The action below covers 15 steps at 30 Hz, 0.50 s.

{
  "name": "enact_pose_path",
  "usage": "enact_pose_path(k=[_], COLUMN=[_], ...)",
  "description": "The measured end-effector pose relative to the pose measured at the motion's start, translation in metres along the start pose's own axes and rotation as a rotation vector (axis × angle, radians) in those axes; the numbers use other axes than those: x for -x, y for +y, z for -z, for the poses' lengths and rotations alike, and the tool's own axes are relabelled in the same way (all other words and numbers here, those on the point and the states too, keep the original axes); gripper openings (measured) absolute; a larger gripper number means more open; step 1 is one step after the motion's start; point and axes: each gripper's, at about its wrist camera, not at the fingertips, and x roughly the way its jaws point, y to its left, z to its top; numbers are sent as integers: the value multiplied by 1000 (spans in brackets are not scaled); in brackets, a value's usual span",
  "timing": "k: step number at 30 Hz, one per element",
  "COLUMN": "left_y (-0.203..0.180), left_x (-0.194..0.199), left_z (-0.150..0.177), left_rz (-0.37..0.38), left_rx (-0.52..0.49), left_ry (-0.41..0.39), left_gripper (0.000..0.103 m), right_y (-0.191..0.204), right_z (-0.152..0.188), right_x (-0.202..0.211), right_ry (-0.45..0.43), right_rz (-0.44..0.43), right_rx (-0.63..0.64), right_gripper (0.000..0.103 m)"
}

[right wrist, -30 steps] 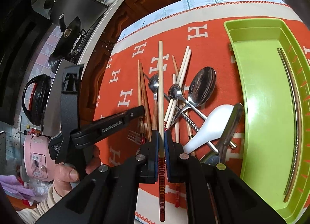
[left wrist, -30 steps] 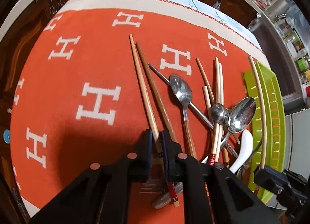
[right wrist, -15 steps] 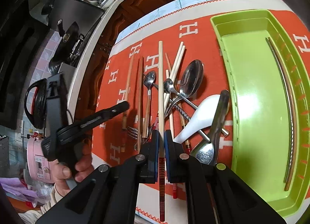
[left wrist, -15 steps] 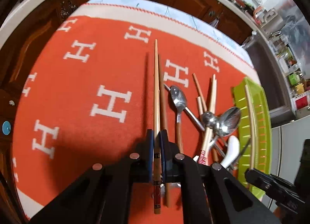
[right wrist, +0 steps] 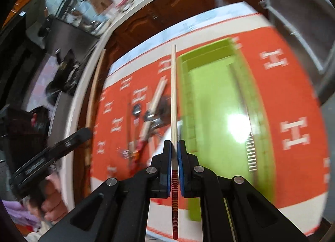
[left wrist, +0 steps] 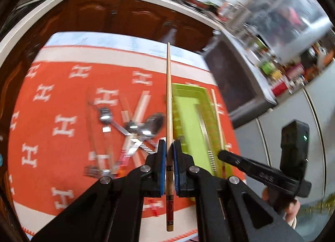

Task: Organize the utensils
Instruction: 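Carry both chopsticks into the green tray and open both tools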

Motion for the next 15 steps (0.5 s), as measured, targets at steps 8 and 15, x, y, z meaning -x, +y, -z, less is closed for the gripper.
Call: enact_pose_path(k=[8, 15], left_y=[-68, -80], left_x=[-62, -96], left_z=[-7, 4], left_rz=[49, 8], left_rx=[-68, -101], left_ry=[116, 167], left_gripper=[4, 25], right_y=[-40, -50], right_z=[-18, -25], right_x=[22, 6], right_ry=[-11, 19], right_rz=[161, 174], right_rx=[42, 29], right_gripper=[6, 18])
